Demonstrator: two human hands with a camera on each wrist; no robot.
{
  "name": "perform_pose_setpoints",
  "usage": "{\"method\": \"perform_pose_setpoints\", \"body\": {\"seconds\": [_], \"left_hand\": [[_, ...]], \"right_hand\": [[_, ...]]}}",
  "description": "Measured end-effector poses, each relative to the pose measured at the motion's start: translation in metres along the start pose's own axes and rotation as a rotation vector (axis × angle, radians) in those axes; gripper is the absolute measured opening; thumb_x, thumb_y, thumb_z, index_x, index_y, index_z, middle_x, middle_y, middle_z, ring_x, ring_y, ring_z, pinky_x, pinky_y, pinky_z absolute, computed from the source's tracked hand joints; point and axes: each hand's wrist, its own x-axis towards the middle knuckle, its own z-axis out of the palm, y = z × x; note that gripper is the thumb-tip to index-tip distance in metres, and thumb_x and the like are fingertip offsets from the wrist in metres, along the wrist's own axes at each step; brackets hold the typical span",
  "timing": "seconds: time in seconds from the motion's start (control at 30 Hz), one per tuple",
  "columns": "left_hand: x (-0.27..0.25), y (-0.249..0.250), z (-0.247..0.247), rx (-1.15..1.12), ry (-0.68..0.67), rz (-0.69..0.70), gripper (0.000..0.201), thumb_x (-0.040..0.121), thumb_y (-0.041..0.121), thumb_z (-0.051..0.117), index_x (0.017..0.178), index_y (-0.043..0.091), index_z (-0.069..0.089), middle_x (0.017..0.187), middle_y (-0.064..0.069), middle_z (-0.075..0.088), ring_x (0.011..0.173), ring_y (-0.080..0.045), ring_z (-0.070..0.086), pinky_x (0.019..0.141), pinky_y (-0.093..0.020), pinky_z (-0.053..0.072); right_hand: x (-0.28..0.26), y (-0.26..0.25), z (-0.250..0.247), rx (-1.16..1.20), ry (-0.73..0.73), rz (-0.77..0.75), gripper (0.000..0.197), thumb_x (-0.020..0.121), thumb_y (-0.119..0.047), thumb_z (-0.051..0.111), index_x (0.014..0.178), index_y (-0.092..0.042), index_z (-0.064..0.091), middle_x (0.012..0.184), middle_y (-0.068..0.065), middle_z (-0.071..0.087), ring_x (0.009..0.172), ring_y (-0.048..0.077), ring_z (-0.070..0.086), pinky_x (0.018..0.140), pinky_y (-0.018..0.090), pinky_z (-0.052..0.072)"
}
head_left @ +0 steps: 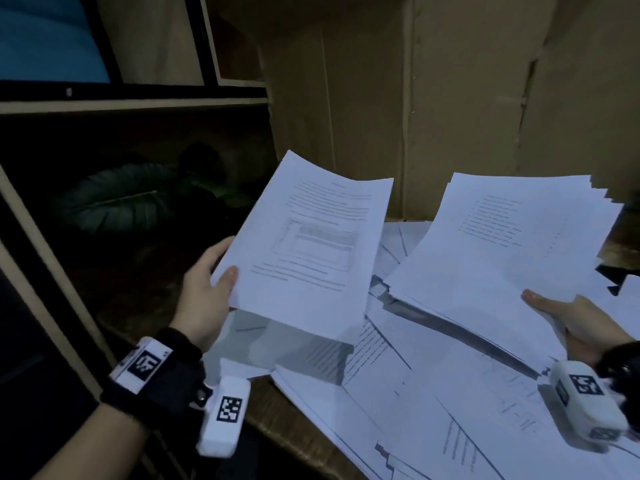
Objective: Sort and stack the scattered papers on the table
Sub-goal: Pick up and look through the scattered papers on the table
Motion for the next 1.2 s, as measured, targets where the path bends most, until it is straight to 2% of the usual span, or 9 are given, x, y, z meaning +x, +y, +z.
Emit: {"method": "perform_pose_setpoints", "body": {"seconds": [0.13,0.27,0.37,0.57,0.73,0.83,0.93,1.07,1.2], "left_hand": [[-0.006,-0.001,0.027,-0.056,-0.029,-0.030,0.037,0.103,0.006,0.044,0.129,0.030,0.054,0.112,0.013,0.063,0.082,0.006,0.067,0.060,-0.013,0.052],[-0.008,-0.004,0.031,-0.046,-0.021,-0.053,0.035,0.103,0.008,0.043,0.127,0.031,0.054,0.113,0.012,0.063,0.083,0.004,0.066,0.061,-0.014,0.051],[-0.011,-0.007,0.031,-0.048,-0.035,-0.090,0.034,0.104,0.011,0.042,0.133,0.026,0.051,0.117,0.008,0.064,0.093,-0.005,0.067,0.067,-0.023,0.054],[-0.014,-0.016,0.028,0.031,-0.085,-0.180,0.022,0.103,0.012,0.045,0.118,0.021,0.060,0.116,-0.006,0.067,0.098,-0.025,0.067,0.080,-0.045,0.058],[-0.017,-0.021,0.022,0.036,-0.235,-0.339,0.011,0.097,0.005,0.055,0.105,0.006,0.063,0.106,-0.013,0.071,0.083,-0.023,0.070,0.067,-0.029,0.058],[-0.010,-0.021,0.019,0.170,-0.426,-0.414,0.005,0.091,0.004,0.064,0.096,0.003,0.065,0.103,-0.015,0.070,0.084,-0.025,0.068,0.065,-0.027,0.052],[0.001,-0.018,0.021,0.170,-0.505,-0.500,0.015,0.089,-0.001,0.064,0.076,0.007,0.063,0.082,-0.013,0.066,0.072,-0.024,0.062,0.064,-0.029,0.048],[0.011,-0.020,0.020,0.284,-0.467,-0.426,0.022,0.081,-0.002,0.073,0.065,0.009,0.061,0.074,-0.009,0.064,0.064,-0.019,0.061,0.062,-0.024,0.047],[0.003,-0.020,0.017,0.264,-0.340,-0.247,0.016,0.081,0.004,0.075,0.072,0.010,0.064,0.089,-0.015,0.072,0.075,-0.021,0.067,0.070,-0.031,0.053]], "right_hand": [[0.002,-0.002,0.002,0.008,0.033,-0.010,0.047,0.094,-0.010,0.061,0.140,-0.006,0.053,0.135,0.006,0.063,0.124,0.025,0.058,0.103,0.037,0.040],[0.002,-0.001,-0.003,-0.018,0.020,0.006,0.089,0.054,-0.032,0.089,0.134,-0.009,0.059,0.127,0.004,0.069,0.119,0.027,0.062,0.098,0.040,0.047],[0.001,-0.001,-0.003,-0.008,0.020,-0.015,0.087,0.054,-0.033,0.087,0.133,-0.011,0.059,0.123,0.001,0.070,0.115,0.019,0.065,0.087,0.029,0.059],[0.005,0.000,-0.004,0.004,0.031,-0.027,0.070,0.075,-0.020,0.075,0.141,-0.007,0.053,0.130,0.001,0.066,0.125,0.022,0.058,0.111,0.035,0.037],[0.000,-0.005,0.000,0.014,0.051,0.006,0.031,0.100,-0.005,0.052,0.131,-0.008,0.056,0.102,-0.007,0.071,0.078,-0.005,0.071,0.063,0.010,0.054],[0.000,-0.005,0.000,-0.036,0.031,0.019,0.032,0.100,-0.006,0.052,0.132,-0.004,0.058,0.117,0.005,0.071,0.098,0.005,0.070,0.070,0.012,0.057],[-0.004,-0.007,0.003,-0.024,0.016,0.028,0.030,0.098,-0.005,0.054,0.128,-0.003,0.060,0.089,-0.009,0.077,0.090,0.001,0.071,0.064,0.010,0.056],[0.001,-0.003,-0.001,-0.032,0.021,0.021,0.054,0.079,-0.016,0.065,0.132,-0.009,0.060,0.125,-0.001,0.070,0.115,0.011,0.065,0.082,0.017,0.056],[0.003,-0.002,0.000,-0.003,-0.001,0.013,0.038,0.081,-0.012,0.068,0.119,-0.017,0.063,0.104,-0.014,0.075,0.093,-0.001,0.071,0.074,0.015,0.056]]}}
